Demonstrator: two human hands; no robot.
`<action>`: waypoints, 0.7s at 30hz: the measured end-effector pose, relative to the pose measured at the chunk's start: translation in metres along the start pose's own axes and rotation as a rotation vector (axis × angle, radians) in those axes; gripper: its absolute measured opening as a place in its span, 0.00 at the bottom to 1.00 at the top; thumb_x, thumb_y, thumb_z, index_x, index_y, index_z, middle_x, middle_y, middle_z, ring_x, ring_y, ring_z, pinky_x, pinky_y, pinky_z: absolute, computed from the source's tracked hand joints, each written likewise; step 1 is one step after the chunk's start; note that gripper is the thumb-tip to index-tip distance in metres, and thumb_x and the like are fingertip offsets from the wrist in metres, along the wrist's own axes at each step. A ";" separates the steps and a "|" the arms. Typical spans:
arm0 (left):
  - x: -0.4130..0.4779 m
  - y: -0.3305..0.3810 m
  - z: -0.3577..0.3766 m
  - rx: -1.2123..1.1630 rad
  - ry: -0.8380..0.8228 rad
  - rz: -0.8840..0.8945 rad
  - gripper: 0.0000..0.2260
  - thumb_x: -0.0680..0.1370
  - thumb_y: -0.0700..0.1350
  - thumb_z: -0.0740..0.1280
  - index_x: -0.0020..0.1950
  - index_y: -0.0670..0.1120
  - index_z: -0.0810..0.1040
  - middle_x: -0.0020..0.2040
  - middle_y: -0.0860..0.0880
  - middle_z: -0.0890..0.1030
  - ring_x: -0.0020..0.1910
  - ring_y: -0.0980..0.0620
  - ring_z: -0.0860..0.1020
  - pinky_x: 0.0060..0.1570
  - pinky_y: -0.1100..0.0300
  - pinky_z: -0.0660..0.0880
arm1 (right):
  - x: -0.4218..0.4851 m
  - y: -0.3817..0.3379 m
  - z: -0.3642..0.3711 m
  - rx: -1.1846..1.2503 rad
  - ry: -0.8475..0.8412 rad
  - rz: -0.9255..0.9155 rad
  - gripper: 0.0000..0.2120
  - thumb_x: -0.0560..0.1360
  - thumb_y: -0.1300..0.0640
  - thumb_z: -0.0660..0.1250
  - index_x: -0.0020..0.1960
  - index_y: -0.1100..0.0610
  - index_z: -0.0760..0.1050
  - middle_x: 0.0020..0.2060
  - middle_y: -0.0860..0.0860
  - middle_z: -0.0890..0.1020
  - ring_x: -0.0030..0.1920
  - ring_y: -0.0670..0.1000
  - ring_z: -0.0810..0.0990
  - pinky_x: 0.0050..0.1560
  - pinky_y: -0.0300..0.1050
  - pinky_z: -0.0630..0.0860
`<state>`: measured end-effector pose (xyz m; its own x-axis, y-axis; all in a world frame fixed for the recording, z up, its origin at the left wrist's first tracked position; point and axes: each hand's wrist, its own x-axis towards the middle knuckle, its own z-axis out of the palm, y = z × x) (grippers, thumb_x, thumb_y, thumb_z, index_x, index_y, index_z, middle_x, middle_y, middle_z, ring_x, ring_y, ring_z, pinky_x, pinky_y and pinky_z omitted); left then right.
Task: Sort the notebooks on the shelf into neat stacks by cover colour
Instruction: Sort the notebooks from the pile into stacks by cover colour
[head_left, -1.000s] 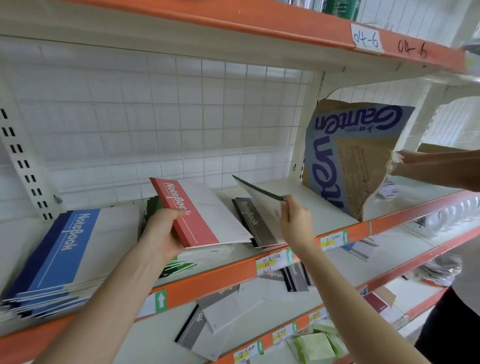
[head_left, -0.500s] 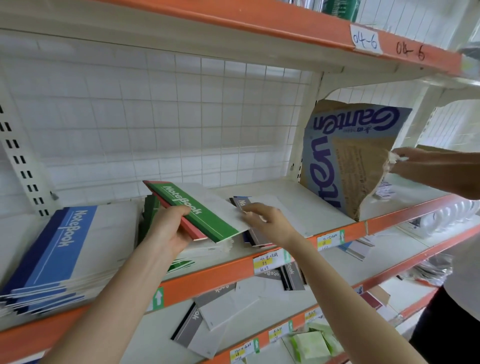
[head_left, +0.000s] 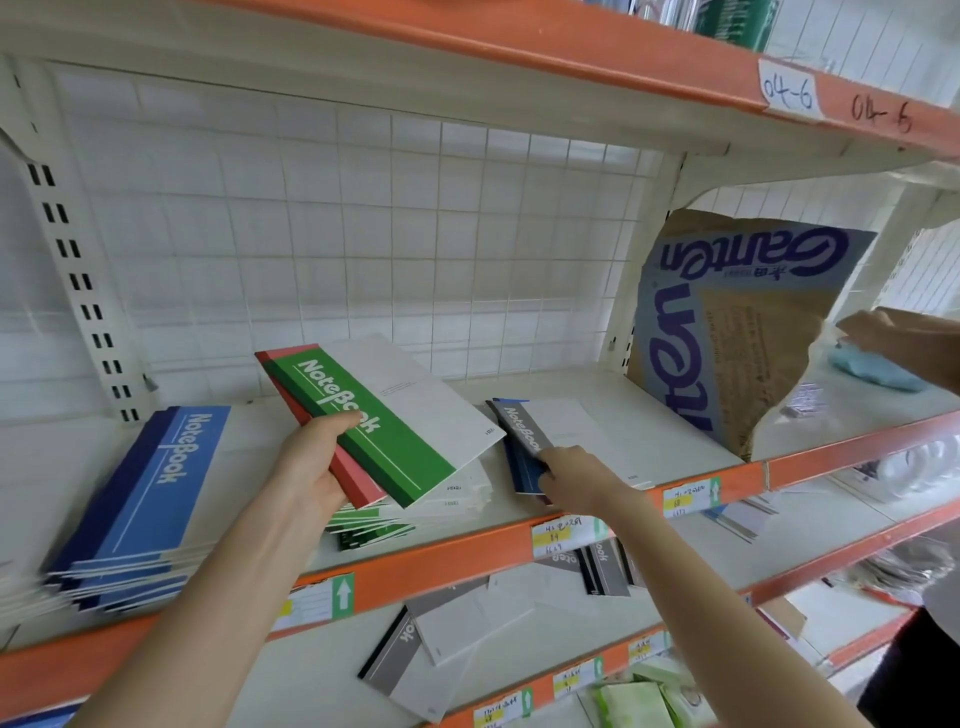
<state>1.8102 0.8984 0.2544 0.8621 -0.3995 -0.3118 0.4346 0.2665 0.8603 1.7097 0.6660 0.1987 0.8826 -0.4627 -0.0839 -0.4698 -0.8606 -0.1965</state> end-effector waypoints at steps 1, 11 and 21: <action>0.000 0.000 -0.001 0.000 0.003 0.001 0.03 0.79 0.38 0.62 0.46 0.44 0.72 0.42 0.44 0.77 0.38 0.48 0.76 0.40 0.49 0.73 | 0.001 0.002 -0.001 0.012 0.038 0.013 0.13 0.77 0.64 0.54 0.59 0.62 0.70 0.54 0.60 0.76 0.47 0.58 0.74 0.40 0.41 0.66; -0.001 -0.010 0.020 -0.002 -0.023 -0.023 0.05 0.79 0.34 0.60 0.51 0.44 0.71 0.44 0.44 0.76 0.43 0.44 0.76 0.49 0.45 0.71 | -0.021 -0.026 -0.031 0.281 0.484 -0.167 0.19 0.74 0.72 0.52 0.60 0.64 0.76 0.46 0.63 0.81 0.41 0.61 0.77 0.36 0.46 0.69; 0.000 -0.016 0.036 -0.110 -0.060 -0.083 0.16 0.79 0.53 0.63 0.63 0.48 0.74 0.54 0.43 0.79 0.49 0.43 0.79 0.37 0.49 0.75 | -0.058 -0.091 -0.028 0.202 0.479 -0.672 0.20 0.72 0.65 0.53 0.60 0.67 0.74 0.35 0.63 0.81 0.30 0.63 0.77 0.31 0.47 0.72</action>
<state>1.7939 0.8620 0.2548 0.8064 -0.4750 -0.3522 0.5323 0.3238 0.7822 1.7008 0.7647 0.2491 0.8479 0.0540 0.5273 0.2042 -0.9513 -0.2309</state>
